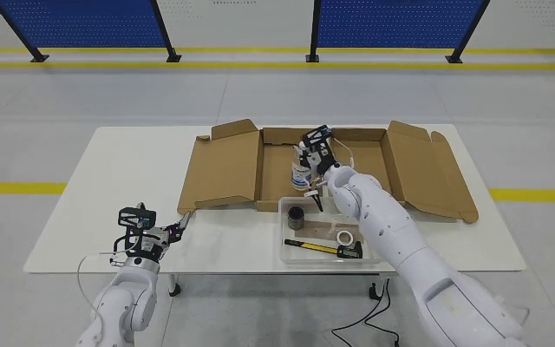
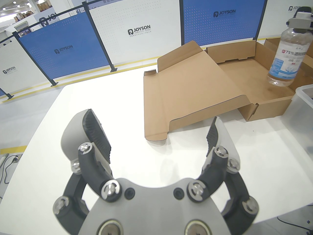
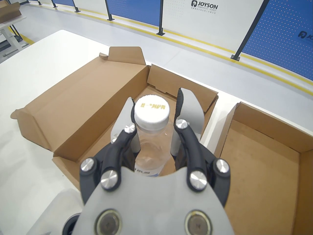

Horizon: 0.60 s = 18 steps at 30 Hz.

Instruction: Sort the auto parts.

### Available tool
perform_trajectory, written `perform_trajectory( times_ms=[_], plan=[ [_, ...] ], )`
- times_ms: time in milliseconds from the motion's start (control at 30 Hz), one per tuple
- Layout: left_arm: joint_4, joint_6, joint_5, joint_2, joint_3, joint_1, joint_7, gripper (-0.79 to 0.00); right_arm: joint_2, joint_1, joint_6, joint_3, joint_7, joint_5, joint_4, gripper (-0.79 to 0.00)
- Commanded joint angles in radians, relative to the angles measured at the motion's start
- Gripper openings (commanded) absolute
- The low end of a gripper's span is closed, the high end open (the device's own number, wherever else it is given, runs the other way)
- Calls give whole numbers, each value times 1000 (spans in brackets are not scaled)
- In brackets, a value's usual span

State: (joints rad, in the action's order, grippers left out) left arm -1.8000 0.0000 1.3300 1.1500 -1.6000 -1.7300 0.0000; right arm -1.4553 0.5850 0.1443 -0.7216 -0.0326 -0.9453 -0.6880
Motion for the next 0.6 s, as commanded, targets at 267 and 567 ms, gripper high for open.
perform_trajectory(
  times_ms=[267,567],
  plan=[
    [0,0,0,0,0,0,0,0,-55,-41,11,24,-39,6,126,-419],
    [0,0,0,0,0,0,0,0,-69,-33,5,9,-70,0,147,0]
  ],
)
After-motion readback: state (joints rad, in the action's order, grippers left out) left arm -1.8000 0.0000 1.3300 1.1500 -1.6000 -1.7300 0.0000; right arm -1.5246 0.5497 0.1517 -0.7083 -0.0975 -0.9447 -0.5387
